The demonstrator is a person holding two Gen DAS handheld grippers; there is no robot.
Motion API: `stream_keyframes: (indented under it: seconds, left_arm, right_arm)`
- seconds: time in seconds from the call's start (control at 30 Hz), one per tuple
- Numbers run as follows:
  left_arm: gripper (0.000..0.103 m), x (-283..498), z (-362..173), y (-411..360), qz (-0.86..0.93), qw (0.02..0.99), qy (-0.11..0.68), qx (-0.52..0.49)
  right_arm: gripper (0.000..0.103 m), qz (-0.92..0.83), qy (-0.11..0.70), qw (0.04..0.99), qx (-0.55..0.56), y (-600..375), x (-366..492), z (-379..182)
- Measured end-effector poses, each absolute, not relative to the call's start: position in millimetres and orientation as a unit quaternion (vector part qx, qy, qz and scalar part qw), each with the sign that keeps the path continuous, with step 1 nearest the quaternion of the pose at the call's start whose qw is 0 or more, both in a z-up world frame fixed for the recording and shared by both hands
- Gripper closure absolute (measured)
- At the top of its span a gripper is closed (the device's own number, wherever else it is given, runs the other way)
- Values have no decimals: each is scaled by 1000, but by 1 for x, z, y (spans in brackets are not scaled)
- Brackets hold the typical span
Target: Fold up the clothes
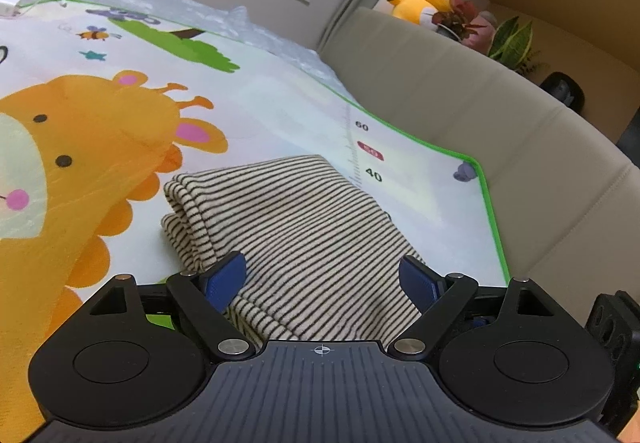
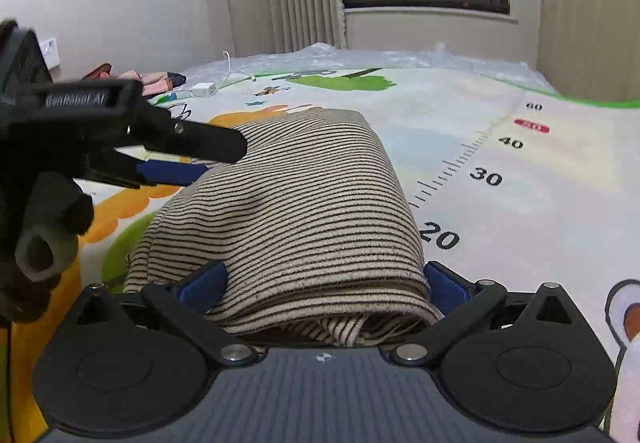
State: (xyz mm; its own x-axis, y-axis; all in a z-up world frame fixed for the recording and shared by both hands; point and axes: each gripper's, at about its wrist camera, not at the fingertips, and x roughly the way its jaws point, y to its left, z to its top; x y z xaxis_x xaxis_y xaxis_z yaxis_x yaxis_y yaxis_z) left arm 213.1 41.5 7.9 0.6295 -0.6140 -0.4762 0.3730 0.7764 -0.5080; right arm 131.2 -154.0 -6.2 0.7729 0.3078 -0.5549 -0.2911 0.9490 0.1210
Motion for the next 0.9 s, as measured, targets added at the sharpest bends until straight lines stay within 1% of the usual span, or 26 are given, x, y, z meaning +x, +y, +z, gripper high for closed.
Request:
stream_keyframes:
  seconds: [0.1,0.17,0.3,0.4,0.47,0.5,0.6,0.67,0.73,0.9]
  left_arm:
    - [15,211,7,41,-277,887,324,-180]
    - [15,210,6,42,-276,888,323,-178]
    - [15,211,4,45,-280,886,321,-182]
    - [15,211,3,45,-284,886,319,-181]
    - [15,210,2,46,-288,886,318,-179]
    - [15,209,1,47,-290,885,318,-178]
    - [15,210,-1,48,-291,884,321,-178]
    - [15,210,-2,49,-292,883,322,-178]
    - [15,210,-2,49,-293,883,322,-177]
    - [14,209,-3,48,-293,885,318,-173]
  right_arm:
    - [0,164,307,937,33,-162,134,-1]
    - [0,171,304,936,49,-169,124,13]
    - [0,167,268,945,84,-193,119,34]
    - [0,134,249,955,86,-204,133,49]
    - [0,109,256,958,73,-204,147,51]
    - [0,101,273,955,60,-202,158,46]
    - [0,87,362,927,34,-191,185,11]
    - [0,91,364,924,73,-196,186,3]
    - [0,96,361,924,77,-201,184,8]
    - [0,104,327,939,3,-182,188,38]
